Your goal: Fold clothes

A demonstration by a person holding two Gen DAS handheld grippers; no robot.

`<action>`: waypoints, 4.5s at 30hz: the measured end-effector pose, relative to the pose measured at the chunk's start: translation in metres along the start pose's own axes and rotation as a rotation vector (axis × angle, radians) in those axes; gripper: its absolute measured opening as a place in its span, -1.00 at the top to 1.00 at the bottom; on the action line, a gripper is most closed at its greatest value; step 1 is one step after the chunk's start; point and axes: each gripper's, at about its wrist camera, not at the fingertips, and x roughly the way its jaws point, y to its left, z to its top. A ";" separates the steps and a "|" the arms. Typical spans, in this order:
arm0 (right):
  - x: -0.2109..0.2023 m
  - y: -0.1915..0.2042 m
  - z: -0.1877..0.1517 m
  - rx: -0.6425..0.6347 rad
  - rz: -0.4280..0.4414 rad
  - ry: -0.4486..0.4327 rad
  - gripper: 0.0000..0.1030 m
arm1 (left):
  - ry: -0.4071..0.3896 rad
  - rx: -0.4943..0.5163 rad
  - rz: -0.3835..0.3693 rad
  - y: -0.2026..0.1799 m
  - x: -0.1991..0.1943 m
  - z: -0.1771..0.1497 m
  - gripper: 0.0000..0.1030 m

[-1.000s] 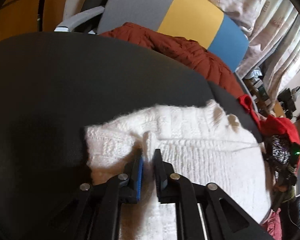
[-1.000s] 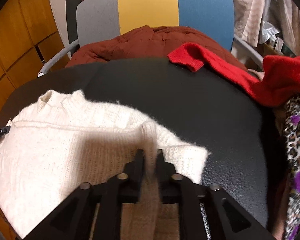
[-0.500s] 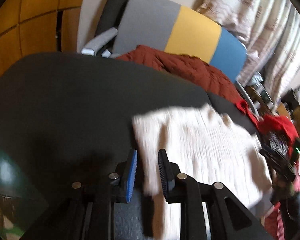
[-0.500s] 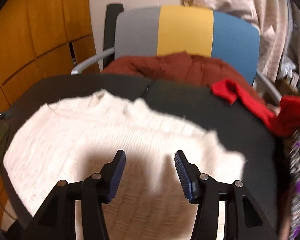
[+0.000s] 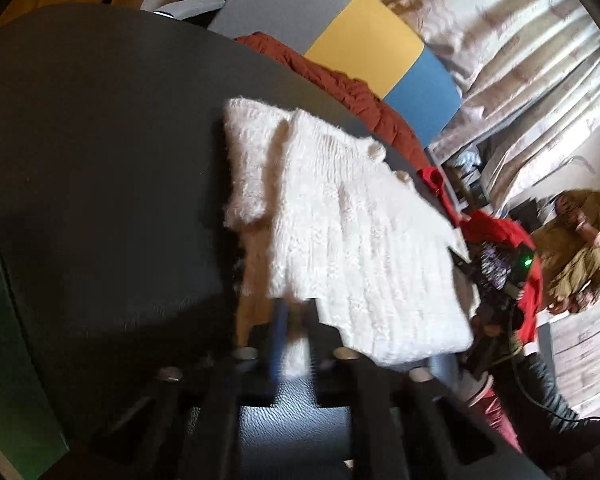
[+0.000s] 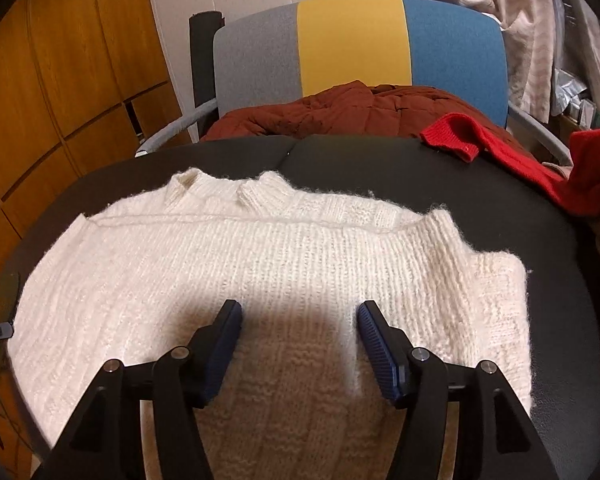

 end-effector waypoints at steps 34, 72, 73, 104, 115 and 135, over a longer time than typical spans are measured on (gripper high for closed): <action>0.003 -0.005 -0.004 0.010 0.036 -0.016 -0.28 | 0.049 0.072 0.177 0.003 0.019 0.040 0.81; 0.002 -0.003 -0.005 0.002 0.037 -0.022 -0.31 | 0.063 0.646 0.312 -0.146 0.164 0.091 0.92; 0.002 -0.003 -0.005 0.001 0.036 -0.021 -0.31 | 0.045 0.637 0.308 -0.143 0.165 0.089 0.92; -0.126 -0.083 -0.090 0.121 0.179 0.115 0.40 | 0.050 0.582 0.148 -0.193 0.108 0.021 0.61; -0.090 -0.080 -0.080 0.109 0.318 0.195 0.41 | 0.128 0.733 0.065 -0.236 0.146 -0.011 0.61; -0.137 -0.059 -0.064 -0.044 0.156 0.147 0.73 | 0.128 0.632 -0.007 -0.211 0.126 -0.022 0.61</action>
